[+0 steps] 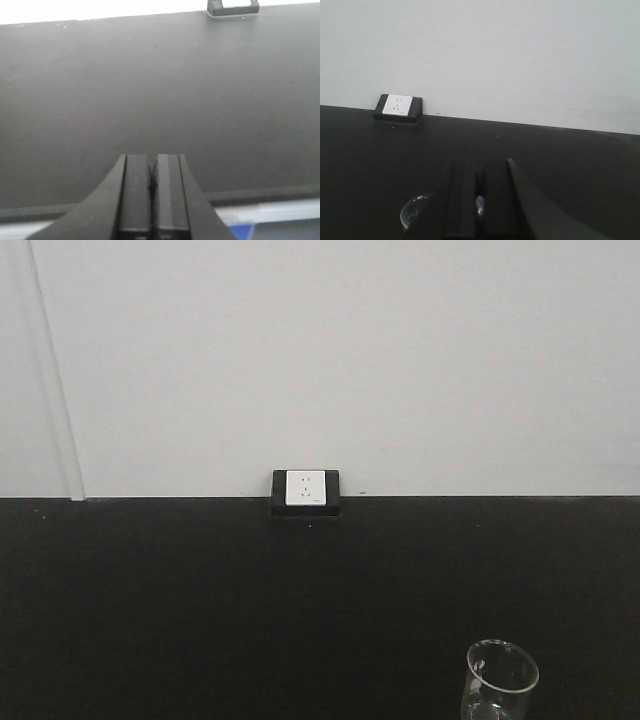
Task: Grab transparent chemical and place on left bench
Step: 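Back the base away from the beaker and turn along the benches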
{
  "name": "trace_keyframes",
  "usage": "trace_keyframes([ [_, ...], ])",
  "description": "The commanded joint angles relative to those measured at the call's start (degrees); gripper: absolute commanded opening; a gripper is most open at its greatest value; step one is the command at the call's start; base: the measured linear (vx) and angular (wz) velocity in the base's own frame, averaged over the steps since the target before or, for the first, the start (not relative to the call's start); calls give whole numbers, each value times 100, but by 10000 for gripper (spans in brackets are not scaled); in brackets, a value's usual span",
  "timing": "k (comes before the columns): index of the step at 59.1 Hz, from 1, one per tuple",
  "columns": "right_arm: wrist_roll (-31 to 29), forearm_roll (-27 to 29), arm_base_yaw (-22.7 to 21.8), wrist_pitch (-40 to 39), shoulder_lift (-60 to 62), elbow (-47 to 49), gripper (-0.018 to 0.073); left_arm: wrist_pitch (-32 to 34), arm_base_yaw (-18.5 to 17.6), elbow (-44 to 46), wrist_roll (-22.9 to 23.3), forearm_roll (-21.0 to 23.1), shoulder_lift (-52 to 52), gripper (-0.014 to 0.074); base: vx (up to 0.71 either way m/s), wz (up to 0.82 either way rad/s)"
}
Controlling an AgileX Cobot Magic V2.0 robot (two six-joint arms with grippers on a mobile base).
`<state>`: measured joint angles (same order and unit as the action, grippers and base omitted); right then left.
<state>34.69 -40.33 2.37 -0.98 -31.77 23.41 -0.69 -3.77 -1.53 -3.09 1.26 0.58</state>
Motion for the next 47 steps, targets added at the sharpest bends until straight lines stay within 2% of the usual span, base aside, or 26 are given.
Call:
trace_keyframes([
  [1, 8, -33, 1, -310, -4, 174, 0, 449, -10, -93, 45, 4, 110, -3, -24, -2],
  [25, 8, -33, 1, -310, -4, 174, 0, 449, -10, -93, 45, 4, 110, -3, -26, 5],
  [47, 8, -33, 1, -310, -4, 174, 0, 449, -10, -93, 45, 4, 110, -3, -32, 33],
])
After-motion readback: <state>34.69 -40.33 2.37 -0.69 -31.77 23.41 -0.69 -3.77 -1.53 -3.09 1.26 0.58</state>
